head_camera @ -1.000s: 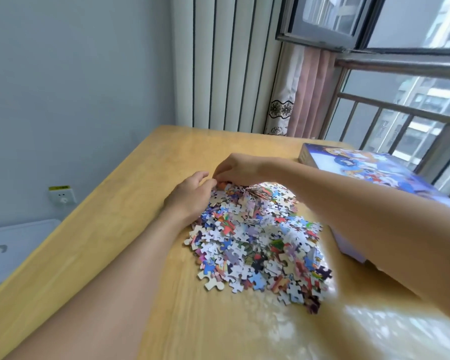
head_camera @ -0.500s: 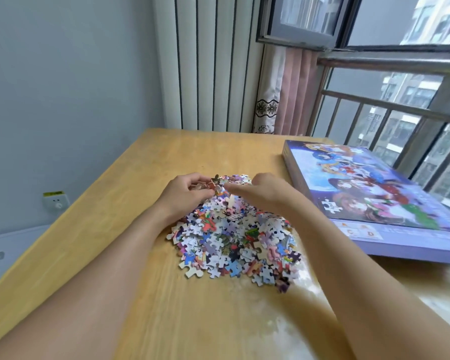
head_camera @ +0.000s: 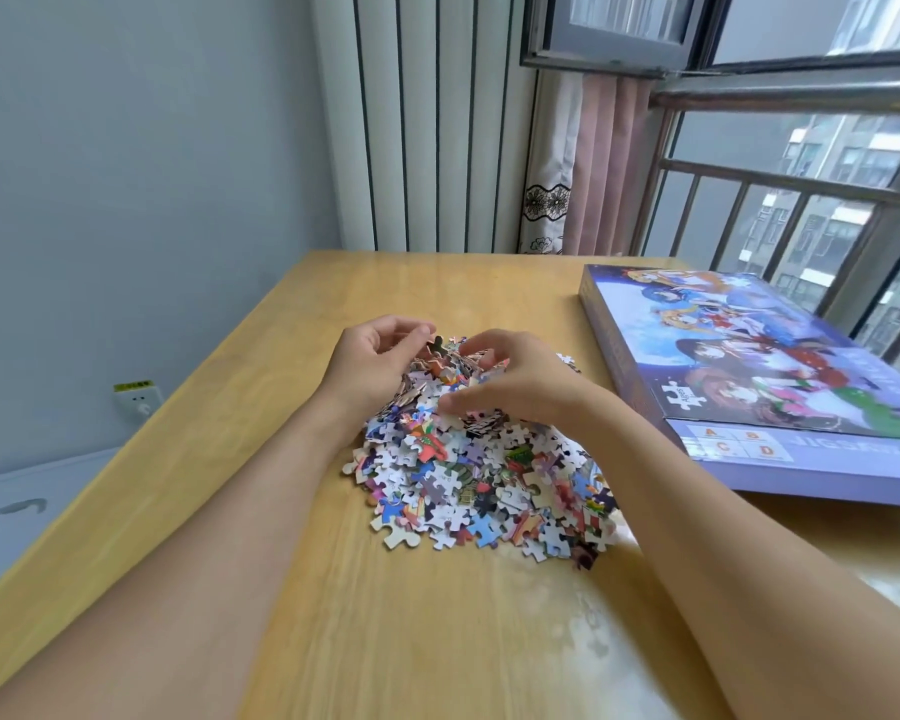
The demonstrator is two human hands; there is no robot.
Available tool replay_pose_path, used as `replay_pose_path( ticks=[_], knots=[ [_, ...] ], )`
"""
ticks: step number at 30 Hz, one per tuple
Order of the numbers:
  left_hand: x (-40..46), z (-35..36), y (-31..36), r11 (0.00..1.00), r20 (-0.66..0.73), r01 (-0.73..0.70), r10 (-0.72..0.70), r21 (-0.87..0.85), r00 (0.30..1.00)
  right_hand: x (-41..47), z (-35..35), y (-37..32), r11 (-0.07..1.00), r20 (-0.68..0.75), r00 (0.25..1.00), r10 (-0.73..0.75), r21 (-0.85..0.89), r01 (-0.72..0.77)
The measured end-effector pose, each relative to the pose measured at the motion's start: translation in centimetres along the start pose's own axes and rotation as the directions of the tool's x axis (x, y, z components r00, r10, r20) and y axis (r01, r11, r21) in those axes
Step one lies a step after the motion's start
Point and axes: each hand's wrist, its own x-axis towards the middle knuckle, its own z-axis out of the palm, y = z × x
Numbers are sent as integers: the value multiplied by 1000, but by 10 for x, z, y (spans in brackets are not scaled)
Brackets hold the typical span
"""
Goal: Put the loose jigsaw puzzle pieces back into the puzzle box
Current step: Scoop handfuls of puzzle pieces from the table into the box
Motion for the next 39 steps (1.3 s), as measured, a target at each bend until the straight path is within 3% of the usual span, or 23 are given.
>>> replay_pose_path(
  ticks=[6, 13, 18, 22, 31, 39],
  knots=[
    [0, 2, 6, 985, -23, 35, -40, -169, 999, 2, 1, 1, 1000, 102, 995, -5, -27, 7],
    [1, 0, 2, 971, 37, 84, -78, -225, 996, 1, 1, -2, 988, -28, 998, -60, 143, 63],
    [-3, -4, 6, 982, 90, 58, -42, -179, 995, -1, 4, 0, 977, -66, 996, -62, 198, 74],
    [-5, -6, 5, 998, 163, 17, -6, -67, 987, -2, 4, 5, 970, -2, 999, 32, 243, -31],
    [-3, -3, -2, 997, 79, -18, 24, -69, 997, 1, 9, 6, 963, -94, 995, 18, 269, 8],
    [-3, -1, -2, 996, 36, 6, -3, -86, 999, 0, 14, 7, 981, -77, 997, -20, 193, 35]
  ],
)
